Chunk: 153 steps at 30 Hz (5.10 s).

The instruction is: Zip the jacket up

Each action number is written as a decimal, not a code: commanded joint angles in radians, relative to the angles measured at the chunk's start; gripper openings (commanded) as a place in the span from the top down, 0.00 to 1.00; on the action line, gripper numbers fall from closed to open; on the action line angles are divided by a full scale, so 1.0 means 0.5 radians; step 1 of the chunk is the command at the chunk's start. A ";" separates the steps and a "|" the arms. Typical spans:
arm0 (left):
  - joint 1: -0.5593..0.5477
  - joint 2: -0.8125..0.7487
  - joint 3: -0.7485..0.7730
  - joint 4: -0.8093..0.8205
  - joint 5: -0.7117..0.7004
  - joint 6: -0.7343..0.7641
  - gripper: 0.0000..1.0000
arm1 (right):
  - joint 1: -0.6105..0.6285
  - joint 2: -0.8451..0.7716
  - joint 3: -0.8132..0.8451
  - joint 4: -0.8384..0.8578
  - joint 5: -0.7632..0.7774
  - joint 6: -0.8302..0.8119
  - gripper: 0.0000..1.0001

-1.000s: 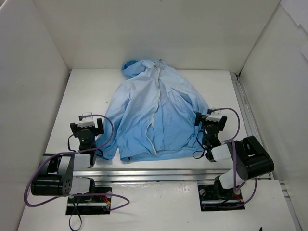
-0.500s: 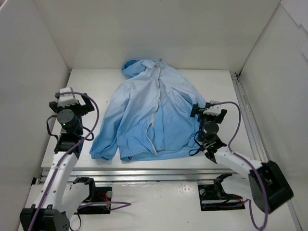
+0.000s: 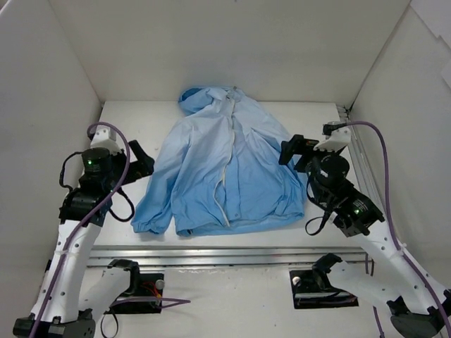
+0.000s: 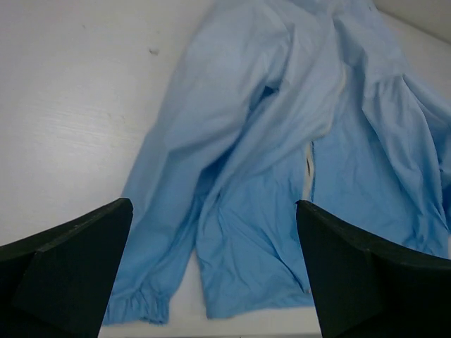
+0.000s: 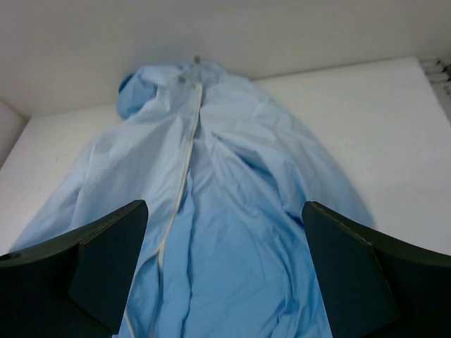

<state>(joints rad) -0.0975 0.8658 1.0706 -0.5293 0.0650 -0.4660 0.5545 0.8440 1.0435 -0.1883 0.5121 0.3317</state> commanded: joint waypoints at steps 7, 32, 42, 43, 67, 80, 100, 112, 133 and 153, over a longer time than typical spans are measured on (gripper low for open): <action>-0.681 -0.084 -0.300 -0.068 0.045 -0.730 0.06 | 0.081 -0.160 -0.041 -0.820 -0.426 0.428 0.16; -1.416 0.060 -0.770 0.233 -0.428 -1.320 0.09 | 0.333 0.968 0.051 -0.333 -1.500 0.162 0.47; -1.379 -0.115 -0.856 0.181 -0.403 -1.348 0.03 | 0.376 1.417 0.039 -0.124 -1.644 0.165 0.53; -1.361 -0.112 -0.859 0.184 -0.388 -1.351 0.03 | 0.376 1.435 0.027 -0.087 -1.647 0.168 0.54; -1.361 -0.359 -0.853 0.080 -0.409 -1.458 0.03 | 0.333 1.418 0.270 0.363 -2.235 0.492 1.00; -1.361 -0.508 -1.141 0.451 -0.275 -1.608 0.05 | 0.192 1.438 -0.451 0.952 -2.214 0.947 1.00; -1.483 -0.403 -1.166 0.519 -0.363 -1.694 0.05 | 0.223 1.349 -0.642 0.659 -2.077 0.610 0.70; -1.483 -0.290 -1.169 0.644 -0.314 -1.703 0.05 | 0.222 1.561 -0.581 0.996 -2.276 0.714 0.70; -1.483 -0.047 -0.770 0.841 -0.210 -1.154 0.05 | 0.029 1.138 -0.510 1.186 -2.699 0.797 1.00; -1.318 0.085 -1.095 1.617 0.173 -1.148 0.06 | -0.146 1.085 -0.510 1.481 -3.000 1.030 1.00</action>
<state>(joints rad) -0.7639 0.8993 0.5152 0.1043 0.0845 -1.0615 0.4946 1.4292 0.7559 0.4358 -0.9230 0.8169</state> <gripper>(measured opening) 0.939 0.017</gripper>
